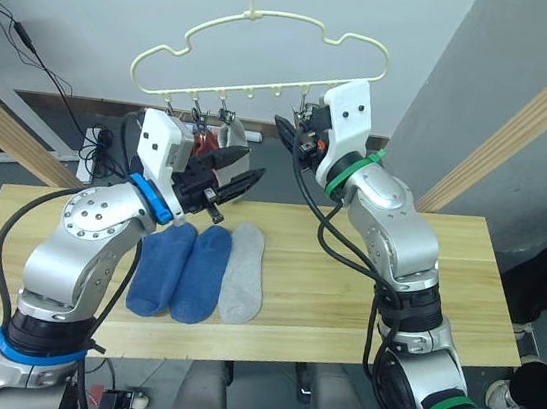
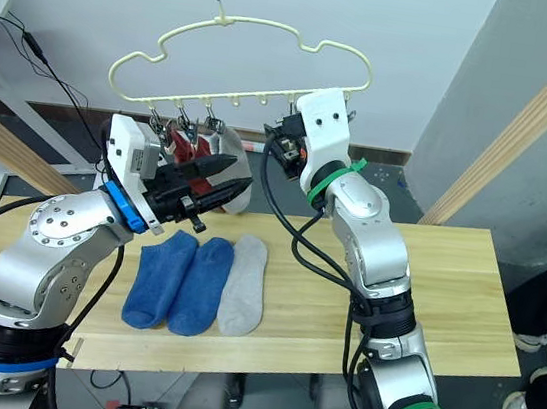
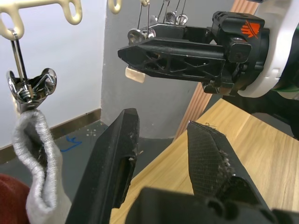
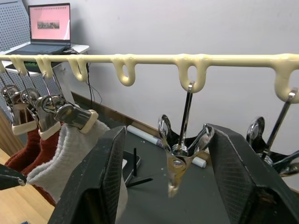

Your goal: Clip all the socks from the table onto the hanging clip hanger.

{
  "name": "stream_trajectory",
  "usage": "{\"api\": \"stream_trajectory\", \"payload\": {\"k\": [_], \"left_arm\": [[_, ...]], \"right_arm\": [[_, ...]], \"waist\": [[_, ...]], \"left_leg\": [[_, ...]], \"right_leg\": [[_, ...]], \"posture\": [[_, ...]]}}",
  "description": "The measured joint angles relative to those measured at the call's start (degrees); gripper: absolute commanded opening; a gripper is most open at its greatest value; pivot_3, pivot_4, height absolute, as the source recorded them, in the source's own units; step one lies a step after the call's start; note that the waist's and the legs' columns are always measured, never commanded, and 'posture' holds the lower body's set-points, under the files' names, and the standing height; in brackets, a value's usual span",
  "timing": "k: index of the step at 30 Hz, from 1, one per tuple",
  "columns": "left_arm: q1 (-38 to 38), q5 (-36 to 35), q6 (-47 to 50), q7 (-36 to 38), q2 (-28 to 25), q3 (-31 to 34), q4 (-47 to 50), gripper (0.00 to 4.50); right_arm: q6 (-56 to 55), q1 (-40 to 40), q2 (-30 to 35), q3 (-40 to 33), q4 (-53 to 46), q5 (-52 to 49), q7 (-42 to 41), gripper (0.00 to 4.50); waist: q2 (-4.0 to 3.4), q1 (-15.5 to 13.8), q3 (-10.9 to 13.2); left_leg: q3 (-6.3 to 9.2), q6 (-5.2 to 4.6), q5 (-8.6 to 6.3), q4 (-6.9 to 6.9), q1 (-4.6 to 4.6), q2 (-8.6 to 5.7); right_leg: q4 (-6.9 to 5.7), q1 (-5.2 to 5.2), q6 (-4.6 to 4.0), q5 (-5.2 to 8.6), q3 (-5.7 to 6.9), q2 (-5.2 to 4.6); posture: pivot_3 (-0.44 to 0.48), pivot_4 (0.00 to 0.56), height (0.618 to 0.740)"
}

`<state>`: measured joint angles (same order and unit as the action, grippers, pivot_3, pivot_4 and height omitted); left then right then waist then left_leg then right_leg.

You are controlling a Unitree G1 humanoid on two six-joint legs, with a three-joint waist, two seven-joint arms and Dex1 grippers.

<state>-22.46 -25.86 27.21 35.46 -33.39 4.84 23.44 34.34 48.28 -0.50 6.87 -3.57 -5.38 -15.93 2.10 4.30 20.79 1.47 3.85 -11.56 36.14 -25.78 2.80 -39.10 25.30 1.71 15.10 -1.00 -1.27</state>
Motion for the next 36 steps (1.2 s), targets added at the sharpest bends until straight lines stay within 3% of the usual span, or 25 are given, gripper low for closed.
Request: {"api": "stream_trajectory", "payload": {"k": [20,25,28,30,34,36], "left_arm": [[-1.51,-0.07,0.32,-0.99,1.00,-0.06,-0.81,1.96],[-1.81,0.02,0.33,-1.10,1.11,-0.33,-0.81,1.96],[-1.80,0.57,0.32,-1.29,1.34,-0.70,-0.81,1.96],[-1.70,1.52,0.21,-2.24,1.93,-1.01,-0.78,1.96],[0.14,4.82,-0.20,-5.01,3.31,-2.78,-0.46,1.96],[1.87,6.28,-0.20,-6.22,4.07,-4.03,0.18,2.33]], "right_arm": [[-1.48,2.40,-2.40,-0.92,3.92,-0.51,0.24,2.75],[-1.44,3.11,-3.50,-2.31,4.65,-1.52,1.29,1.04],[-1.33,3.34,-3.73,-3.30,5.08,-2.50,1.61,0.30],[-1.26,3.67,-3.74,-3.60,5.15,-2.64,1.97,0.02],[-1.14,4.09,-3.75,-3.78,5.68,-2.99,2.25,0.02],[-1.13,4.15,-3.79,-3.77,5.97,-3.15,2.26,0.00]], "waist": [[0.02,-0.01,-0.02],[0.02,-0.02,-0.02],[0.02,-0.01,-0.02],[0.02,-0.01,-0.02],[0.02,0.15,-0.02],[0.02,0.23,-0.02]], "left_leg": [[0.01,-0.01,0.01,0.09,0.00,0.00],[0.02,-0.01,0.01,0.20,0.00,0.00],[0.01,-0.01,0.00,0.32,0.00,0.00],[0.03,-0.02,0.00,0.48,0.00,0.00],[0.05,-0.03,0.00,0.73,0.00,-0.01],[0.06,-0.03,0.00,0.77,0.01,-0.01]], "right_leg": [[-0.08,-0.01,-0.03,-0.02,0.01,0.00],[-0.20,-0.01,-0.03,-0.02,0.01,0.00],[-0.34,0.00,-0.03,-0.02,-0.01,0.00],[-0.48,0.00,-0.03,-0.02,-0.01,0.00],[-0.78,0.00,-0.03,-0.02,-0.03,0.01],[-0.83,0.00,-0.03,-0.02,-0.04,0.01]], "posture": [[-0.119,0.334,0.733],[-0.118,0.333,0.733],[-0.118,0.333,0.733],[-0.118,0.333,0.733],[-0.119,0.337,0.733],[-0.120,0.341,0.733]]}}
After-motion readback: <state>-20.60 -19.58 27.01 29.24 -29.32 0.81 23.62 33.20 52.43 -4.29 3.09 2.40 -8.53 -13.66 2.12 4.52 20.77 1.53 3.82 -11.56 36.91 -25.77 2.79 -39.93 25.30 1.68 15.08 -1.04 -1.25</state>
